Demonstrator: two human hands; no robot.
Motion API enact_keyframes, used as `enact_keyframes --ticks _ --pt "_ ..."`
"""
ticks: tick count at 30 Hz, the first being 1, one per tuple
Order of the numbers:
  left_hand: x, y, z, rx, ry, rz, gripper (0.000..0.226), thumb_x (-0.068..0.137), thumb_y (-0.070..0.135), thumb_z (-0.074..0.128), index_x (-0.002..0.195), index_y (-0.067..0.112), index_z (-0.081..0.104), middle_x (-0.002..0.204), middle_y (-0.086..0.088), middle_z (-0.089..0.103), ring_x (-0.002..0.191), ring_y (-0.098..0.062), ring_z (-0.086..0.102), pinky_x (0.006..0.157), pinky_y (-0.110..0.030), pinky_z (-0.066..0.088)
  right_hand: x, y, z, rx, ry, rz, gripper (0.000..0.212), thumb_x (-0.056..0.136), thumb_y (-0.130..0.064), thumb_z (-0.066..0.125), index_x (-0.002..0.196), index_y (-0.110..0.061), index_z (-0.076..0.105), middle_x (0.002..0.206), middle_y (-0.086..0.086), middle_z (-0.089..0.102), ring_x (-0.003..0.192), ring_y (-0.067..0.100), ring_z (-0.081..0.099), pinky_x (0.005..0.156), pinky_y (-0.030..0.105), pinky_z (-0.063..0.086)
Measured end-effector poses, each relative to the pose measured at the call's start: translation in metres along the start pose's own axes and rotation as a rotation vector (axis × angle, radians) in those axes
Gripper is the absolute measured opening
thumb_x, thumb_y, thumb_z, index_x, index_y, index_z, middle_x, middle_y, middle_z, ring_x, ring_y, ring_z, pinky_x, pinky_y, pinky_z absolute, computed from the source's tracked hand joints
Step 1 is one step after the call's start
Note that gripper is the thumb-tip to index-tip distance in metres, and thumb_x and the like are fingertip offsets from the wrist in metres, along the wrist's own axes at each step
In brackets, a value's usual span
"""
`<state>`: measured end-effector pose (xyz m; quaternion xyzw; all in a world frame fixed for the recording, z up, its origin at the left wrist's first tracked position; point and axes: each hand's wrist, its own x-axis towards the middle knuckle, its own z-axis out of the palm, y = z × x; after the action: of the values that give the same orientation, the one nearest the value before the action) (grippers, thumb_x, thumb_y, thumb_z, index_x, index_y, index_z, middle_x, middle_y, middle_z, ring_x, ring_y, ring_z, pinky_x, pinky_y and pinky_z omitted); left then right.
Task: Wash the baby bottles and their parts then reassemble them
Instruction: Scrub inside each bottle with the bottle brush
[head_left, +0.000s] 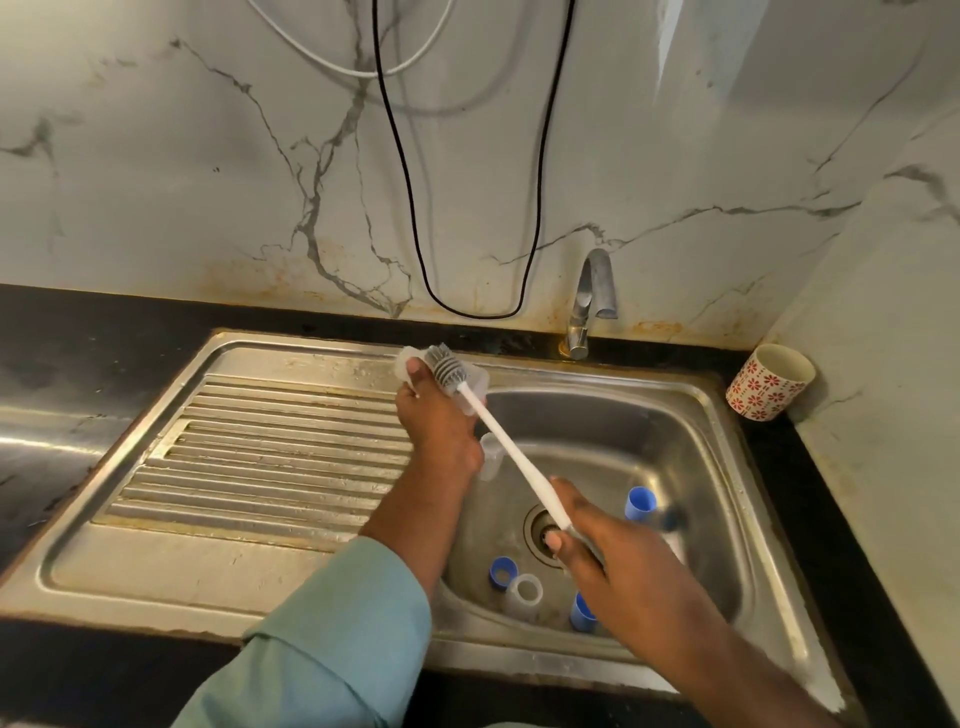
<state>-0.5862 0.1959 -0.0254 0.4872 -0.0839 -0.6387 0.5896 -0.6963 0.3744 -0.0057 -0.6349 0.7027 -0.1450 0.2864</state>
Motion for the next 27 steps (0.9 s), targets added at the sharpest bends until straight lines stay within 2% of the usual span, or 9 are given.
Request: enact_keyframes --ticks 2,6,8,11,15,20,22,25,27 --pt "-0.005 -0.007 0.006 -0.026 0.0 -0.047 0.046 0.101 0.047 0.047 0.136 0.016 0.048 0.108 -0.007 0.061 0.092 -0.022 0.062 0.073 -0.038 0.058 0.008 -0.002 -0.001 -0.005 0.026 0.01 0.048 0.102 -0.041 0.04 0.144 -0.051 0.02 0.075 -0.006 0.058 0.062 0.007 0.059 0.064 0.025 0.056" --pt "0.013 0.01 0.012 -0.133 0.062 -0.041 0.05 0.101 0.048 0.047 0.14 0.018 0.042 0.118 -0.011 0.057 0.096 -0.025 0.063 0.087 -0.044 0.058 -0.009 0.003 -0.013 0.046 0.021 -0.015 0.046 0.101 -0.044 0.041 0.144 -0.047 0.027 0.075 -0.009 0.061 0.059 0.007 0.058 0.062 0.023 0.054" --pt "0.006 0.006 0.017 -0.063 0.032 -0.014 0.047 0.102 0.046 0.046 0.14 0.02 0.041 0.118 -0.011 0.058 0.098 -0.026 0.063 0.082 -0.043 0.059 -0.003 0.006 -0.019 0.027 0.023 -0.001 0.046 0.1 -0.044 0.041 0.144 -0.047 0.028 0.074 -0.002 0.063 0.055 0.009 0.057 0.058 0.024 0.056" --pt "0.001 -0.002 0.023 -0.032 -0.012 -0.046 0.043 0.102 0.043 0.048 0.138 0.021 0.042 0.108 -0.008 0.058 0.096 -0.024 0.061 0.065 -0.038 0.058 0.016 0.012 -0.025 0.025 0.063 -0.006 0.046 0.101 -0.042 0.041 0.145 -0.044 0.029 0.07 0.001 0.062 0.05 0.006 0.054 0.051 0.024 0.053" --pt "0.014 0.005 0.018 0.037 -0.026 -0.011 0.04 0.102 0.043 0.043 0.133 0.019 0.052 0.11 -0.009 0.062 0.101 -0.025 0.062 0.077 -0.038 0.055 0.003 0.02 -0.032 0.094 0.009 -0.059 0.038 0.1 -0.04 0.045 0.135 -0.054 0.036 0.062 -0.006 0.055 0.051 0.007 0.049 0.053 0.023 0.048" --pt "-0.003 -0.007 0.021 0.296 -0.025 0.12 0.032 0.105 0.036 0.035 0.111 0.016 0.059 0.094 -0.004 0.06 0.087 -0.017 0.057 0.065 -0.028 0.044 0.007 0.009 -0.019 0.17 0.072 -0.016 0.04 0.099 -0.038 0.049 0.128 -0.063 0.036 0.073 0.003 0.061 0.053 0.006 0.055 0.056 0.023 0.053" --pt "0.004 0.006 0.016 0.266 -0.007 0.154 0.028 0.104 0.037 0.043 0.109 0.016 0.061 0.09 -0.002 0.062 0.085 -0.017 0.061 0.063 -0.029 0.05 -0.003 0.008 -0.017 0.25 0.034 -0.041 0.037 0.1 -0.034 0.048 0.113 -0.066 0.035 0.071 0.004 0.056 0.051 0.006 0.049 0.054 0.022 0.048" --pt "0.005 0.007 0.008 0.243 -0.014 0.135 0.033 0.099 0.047 0.051 0.111 0.018 0.063 0.099 -0.004 0.068 0.092 -0.021 0.067 0.073 -0.04 0.06 -0.016 0.005 -0.017 0.341 0.014 -0.035 0.037 0.1 -0.031 0.049 0.105 -0.065 0.039 0.066 -0.002 0.05 0.051 0.006 0.044 0.05 0.018 0.043" --pt "-0.005 -0.003 0.009 0.286 -0.047 0.122 0.038 0.099 0.051 0.05 0.112 0.017 0.063 0.101 -0.003 0.067 0.095 -0.02 0.065 0.061 -0.029 0.057 -0.006 0.003 -0.014 0.343 0.076 -0.02 0.04 0.099 -0.033 0.051 0.105 -0.071 0.038 0.064 -0.001 0.053 0.047 0.004 0.046 0.048 0.017 0.043"
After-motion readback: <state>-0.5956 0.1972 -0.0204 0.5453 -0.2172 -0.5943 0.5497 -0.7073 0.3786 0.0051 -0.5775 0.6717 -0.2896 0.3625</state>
